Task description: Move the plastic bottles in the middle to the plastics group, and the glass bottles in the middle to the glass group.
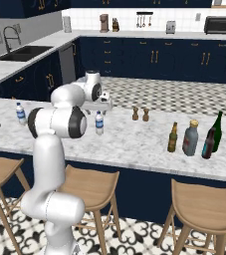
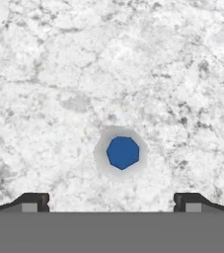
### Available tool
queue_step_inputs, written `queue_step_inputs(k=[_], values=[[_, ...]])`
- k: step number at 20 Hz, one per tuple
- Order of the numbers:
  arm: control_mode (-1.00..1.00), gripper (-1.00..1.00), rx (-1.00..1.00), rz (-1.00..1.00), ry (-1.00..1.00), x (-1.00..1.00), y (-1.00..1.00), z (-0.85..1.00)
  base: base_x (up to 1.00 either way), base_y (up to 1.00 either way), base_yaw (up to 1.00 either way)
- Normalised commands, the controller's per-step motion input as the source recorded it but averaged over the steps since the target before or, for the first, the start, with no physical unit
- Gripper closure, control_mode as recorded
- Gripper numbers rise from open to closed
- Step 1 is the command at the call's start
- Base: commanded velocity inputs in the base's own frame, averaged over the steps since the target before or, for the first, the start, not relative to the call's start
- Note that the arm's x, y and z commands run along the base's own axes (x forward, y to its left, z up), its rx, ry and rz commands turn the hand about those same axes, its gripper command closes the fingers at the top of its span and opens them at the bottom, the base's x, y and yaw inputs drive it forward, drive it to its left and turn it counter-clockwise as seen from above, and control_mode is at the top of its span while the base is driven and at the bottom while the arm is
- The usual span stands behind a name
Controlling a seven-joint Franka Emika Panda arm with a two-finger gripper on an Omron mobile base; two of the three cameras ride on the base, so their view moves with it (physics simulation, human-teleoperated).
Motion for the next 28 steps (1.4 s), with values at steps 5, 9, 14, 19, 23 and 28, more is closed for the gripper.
queue_step_inputs(k=[5,9,14,19,23,28], values=[[-1.00,-1.00,0.00,0.00,0.00,0.12,0.00,-0.30,0.00,0.00,0.00],[-1.00,-1.00,0.00,0.00,0.00,0.08,0.00,-0.11,0.00,0.00,0.00],[-1.00,-1.00,0.00,0.00,0.00,0.05,0.00,-0.07,0.00,0.00,0.00],[-1.00,-1.00,0.00,0.00,0.00,0.03,0.00,-0.05,0.00,0.00,0.00],[-1.00,-1.00,0.00,0.00,0.00,0.01,0.00,-0.22,0.00,0.00,0.00],[-1.00,-1.00,0.00,0.00,-0.01,0.07,0.00,-0.14,0.00,0.00,0.00]])
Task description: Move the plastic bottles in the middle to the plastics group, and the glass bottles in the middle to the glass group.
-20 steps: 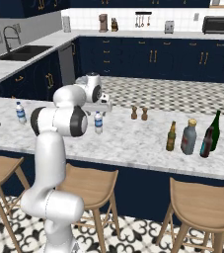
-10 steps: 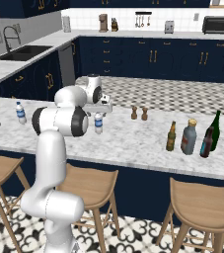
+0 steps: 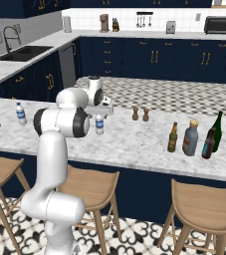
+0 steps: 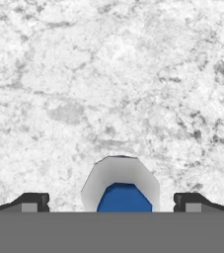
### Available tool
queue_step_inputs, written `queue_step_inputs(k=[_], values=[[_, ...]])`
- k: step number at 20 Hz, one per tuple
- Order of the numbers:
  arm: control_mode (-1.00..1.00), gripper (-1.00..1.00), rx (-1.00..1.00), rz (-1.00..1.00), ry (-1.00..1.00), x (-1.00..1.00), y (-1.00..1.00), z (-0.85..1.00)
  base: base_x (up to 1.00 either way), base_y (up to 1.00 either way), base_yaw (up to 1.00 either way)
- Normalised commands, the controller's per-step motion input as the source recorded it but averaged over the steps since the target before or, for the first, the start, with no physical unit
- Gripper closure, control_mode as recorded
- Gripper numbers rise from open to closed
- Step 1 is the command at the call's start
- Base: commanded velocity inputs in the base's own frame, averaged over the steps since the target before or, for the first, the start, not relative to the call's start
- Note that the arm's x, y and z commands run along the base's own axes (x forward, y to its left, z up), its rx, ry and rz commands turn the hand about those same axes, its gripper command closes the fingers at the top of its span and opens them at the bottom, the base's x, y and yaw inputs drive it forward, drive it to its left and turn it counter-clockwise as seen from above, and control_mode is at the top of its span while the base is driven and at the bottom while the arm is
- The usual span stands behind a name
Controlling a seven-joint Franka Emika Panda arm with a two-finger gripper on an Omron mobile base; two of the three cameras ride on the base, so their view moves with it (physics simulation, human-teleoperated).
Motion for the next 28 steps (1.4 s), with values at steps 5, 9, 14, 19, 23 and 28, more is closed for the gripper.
queue_step_inputs(k=[5,9,14,19,23,28], values=[[-1.00,-1.00,0.00,0.00,-0.01,0.00,0.00,0.00,0.00,0.00,0.00],[-1.00,-1.00,0.00,0.00,-0.03,0.00,0.00,-0.01,0.00,0.00,0.00],[-1.00,-1.00,0.00,-0.01,-0.09,-0.03,0.00,0.00,0.00,0.00,0.00],[-1.00,-1.00,0.00,0.00,-0.01,-0.02,0.00,-0.03,0.00,0.00,0.00],[-1.00,-1.00,0.00,0.00,0.00,0.00,0.00,-0.19,0.00,0.00,0.00],[-1.00,1.00,0.00,0.00,0.00,0.00,0.00,-0.04,0.00,0.00,0.00]])
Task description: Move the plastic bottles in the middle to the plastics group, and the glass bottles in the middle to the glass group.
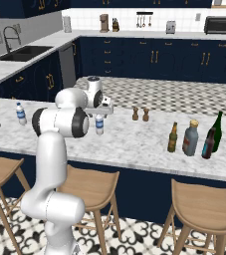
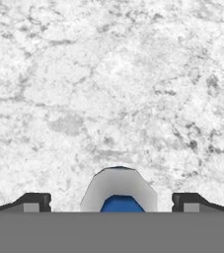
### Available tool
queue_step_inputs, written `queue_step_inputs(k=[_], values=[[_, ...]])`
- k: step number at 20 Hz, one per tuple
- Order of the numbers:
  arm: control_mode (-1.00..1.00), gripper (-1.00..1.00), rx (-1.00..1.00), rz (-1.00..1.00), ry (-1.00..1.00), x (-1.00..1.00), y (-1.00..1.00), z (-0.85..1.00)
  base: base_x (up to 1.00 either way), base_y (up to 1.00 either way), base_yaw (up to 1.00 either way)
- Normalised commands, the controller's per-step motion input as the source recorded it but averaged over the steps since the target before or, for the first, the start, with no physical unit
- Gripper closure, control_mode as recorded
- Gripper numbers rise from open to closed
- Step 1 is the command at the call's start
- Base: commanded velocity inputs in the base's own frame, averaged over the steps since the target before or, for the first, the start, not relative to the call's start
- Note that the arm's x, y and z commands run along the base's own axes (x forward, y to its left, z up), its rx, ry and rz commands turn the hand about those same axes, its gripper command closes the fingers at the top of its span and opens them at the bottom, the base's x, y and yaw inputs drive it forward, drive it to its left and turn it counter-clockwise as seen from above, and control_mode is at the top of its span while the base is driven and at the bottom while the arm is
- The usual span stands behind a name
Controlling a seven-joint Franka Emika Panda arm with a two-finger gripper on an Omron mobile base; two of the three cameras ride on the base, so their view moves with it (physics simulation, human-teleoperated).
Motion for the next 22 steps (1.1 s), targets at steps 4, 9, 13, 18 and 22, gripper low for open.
queue_step_inputs(k=[4,9,13,18,22], values=[[-1.00,1.00,0.00,0.00,0.00,0.00,0.00,0.00,0.00,0.00,0.00],[-1.00,1.00,0.01,0.00,-0.02,-0.09,0.02,0.04,0.00,0.00,0.00],[-1.00,1.00,0.01,0.00,0.00,-0.15,0.45,0.42,0.00,0.00,0.00],[-1.00,1.00,0.00,0.06,0.00,-0.18,0.87,0.51,0.00,0.00,0.00],[-1.00,1.00,0.00,0.17,0.00,-0.55,1.00,0.23,0.00,0.00,0.00]])
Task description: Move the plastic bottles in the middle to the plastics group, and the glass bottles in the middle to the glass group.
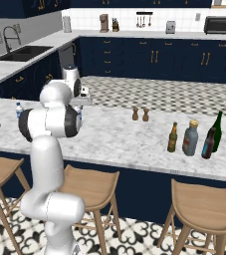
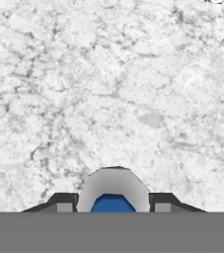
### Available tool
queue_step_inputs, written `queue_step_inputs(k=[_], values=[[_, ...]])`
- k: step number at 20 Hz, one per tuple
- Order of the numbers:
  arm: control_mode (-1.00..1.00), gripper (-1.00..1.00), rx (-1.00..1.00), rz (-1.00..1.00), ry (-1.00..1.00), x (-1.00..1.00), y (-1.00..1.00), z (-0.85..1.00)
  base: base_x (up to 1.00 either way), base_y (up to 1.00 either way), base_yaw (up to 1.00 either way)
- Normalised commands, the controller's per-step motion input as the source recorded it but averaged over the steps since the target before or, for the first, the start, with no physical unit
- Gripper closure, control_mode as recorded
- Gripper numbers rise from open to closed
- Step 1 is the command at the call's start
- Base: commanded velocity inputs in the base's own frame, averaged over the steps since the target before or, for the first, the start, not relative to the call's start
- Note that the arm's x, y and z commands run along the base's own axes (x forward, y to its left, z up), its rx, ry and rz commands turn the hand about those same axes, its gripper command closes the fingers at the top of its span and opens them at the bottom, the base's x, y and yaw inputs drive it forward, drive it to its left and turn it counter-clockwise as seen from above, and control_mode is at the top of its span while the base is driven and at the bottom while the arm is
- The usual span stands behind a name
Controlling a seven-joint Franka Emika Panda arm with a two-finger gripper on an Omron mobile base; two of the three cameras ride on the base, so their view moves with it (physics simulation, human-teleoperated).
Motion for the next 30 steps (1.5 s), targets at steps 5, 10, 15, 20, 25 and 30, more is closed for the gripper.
queue_step_inputs(k=[5,10,15,20,25,30], values=[[-1.00,1.00,0.00,0.30,0.04,-0.75,1.00,0.12,0.00,0.00,0.00],[-1.00,1.00,0.00,0.32,0.01,-0.64,0.97,0.02,0.00,0.00,0.00],[-1.00,1.00,0.00,0.30,0.00,-0.49,0.76,0.00,0.00,0.00,0.00],[-1.00,1.00,0.00,0.27,0.00,-0.41,0.66,0.07,0.00,0.00,0.00],[-1.00,1.00,0.00,0.24,0.00,-0.30,0.62,0.00,0.00,0.00,0.00],[-1.00,1.00,0.00,0.19,0.00,-0.11,0.78,0.00,0.00,0.00,0.00]])
